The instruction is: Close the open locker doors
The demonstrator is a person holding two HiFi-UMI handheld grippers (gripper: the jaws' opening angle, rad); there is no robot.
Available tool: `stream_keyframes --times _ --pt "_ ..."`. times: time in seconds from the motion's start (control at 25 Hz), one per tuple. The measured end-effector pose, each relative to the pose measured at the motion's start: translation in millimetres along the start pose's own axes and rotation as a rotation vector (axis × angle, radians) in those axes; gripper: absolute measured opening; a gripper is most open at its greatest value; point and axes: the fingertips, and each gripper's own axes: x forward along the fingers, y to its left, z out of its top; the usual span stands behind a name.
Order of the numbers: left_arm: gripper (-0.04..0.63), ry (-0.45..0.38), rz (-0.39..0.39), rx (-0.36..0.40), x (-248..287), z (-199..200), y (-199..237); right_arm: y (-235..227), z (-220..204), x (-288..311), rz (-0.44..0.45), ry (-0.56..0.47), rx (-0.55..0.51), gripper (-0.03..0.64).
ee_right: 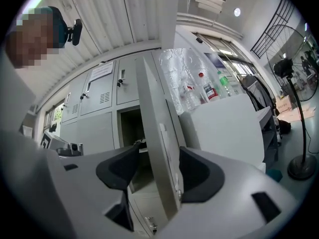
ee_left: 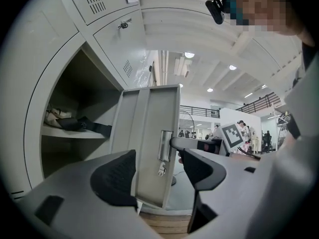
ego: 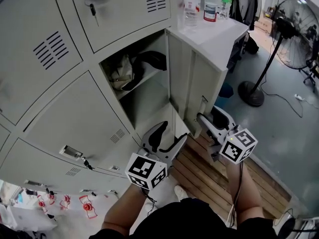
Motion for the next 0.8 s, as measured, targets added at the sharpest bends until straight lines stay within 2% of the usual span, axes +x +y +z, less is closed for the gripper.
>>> stream_keyframes --times 0.36,0.8 --pt "0.314 -0.011 0.037 -0.009 -2 0 12 10 -6 12 0.059 0.023 0.012 0.169" --pt "0.314 -0.005 0.112 -0.001 -31 0 32 67 -24 37 0.227 0.053 -0.015 0.173"
